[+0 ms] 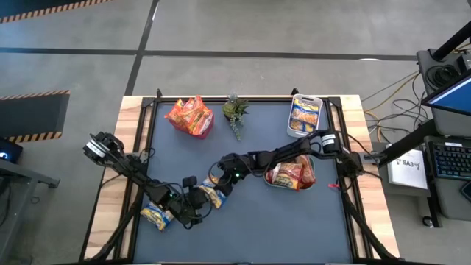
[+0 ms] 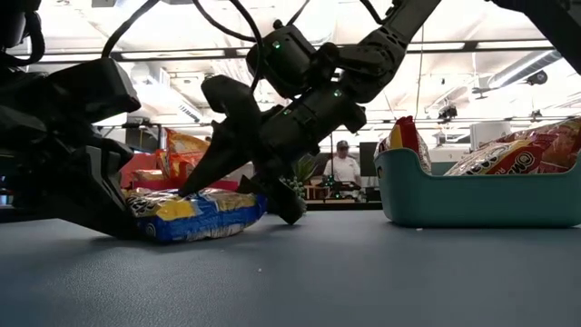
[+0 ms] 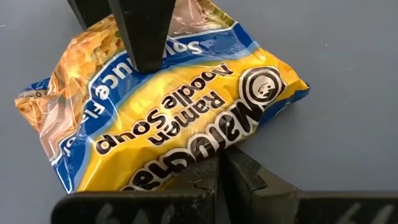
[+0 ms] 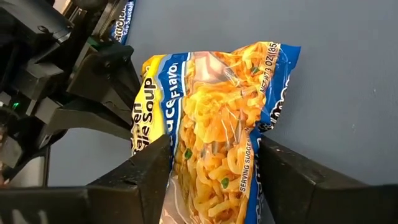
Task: Sort Maruchan noodles
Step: Put the blue noodle pack into the white bin
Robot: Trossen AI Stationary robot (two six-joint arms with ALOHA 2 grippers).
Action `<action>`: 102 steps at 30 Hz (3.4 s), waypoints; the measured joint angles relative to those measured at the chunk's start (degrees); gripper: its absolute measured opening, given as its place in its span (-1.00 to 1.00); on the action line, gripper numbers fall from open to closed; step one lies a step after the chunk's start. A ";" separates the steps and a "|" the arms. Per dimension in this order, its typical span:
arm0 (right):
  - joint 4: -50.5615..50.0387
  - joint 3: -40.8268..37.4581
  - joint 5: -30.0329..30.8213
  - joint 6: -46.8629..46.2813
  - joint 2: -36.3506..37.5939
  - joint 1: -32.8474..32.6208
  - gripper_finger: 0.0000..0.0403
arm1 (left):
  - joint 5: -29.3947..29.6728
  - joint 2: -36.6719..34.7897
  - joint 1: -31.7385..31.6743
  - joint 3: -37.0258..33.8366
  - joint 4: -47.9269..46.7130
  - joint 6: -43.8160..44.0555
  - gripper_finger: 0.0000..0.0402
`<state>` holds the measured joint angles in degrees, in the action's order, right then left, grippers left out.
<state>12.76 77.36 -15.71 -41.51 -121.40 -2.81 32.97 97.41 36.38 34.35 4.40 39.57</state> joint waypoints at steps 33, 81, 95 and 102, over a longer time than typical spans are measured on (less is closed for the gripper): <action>0.43 0.26 -2.58 0.34 -0.07 1.68 -0.24 | -2.24 -3.63 -0.07 0.09 -4.70 1.38 -0.81; -1.55 0.03 -4.35 -0.91 2.07 2.45 -0.26 | 45.31 -44.21 -0.11 0.13 -10.60 -41.97 -0.61; -4.73 0.04 -3.91 -0.24 8.88 3.95 -0.26 | 45.56 -43.82 -0.09 0.12 -11.70 -40.35 -0.61; -19.07 0.04 4.82 5.39 19.17 7.14 -0.26 | 45.55 -43.78 -0.07 0.13 -11.72 -40.35 -0.61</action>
<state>-6.31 77.41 -10.89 -36.12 -102.23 4.33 78.52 53.63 36.32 34.48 -7.31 -0.78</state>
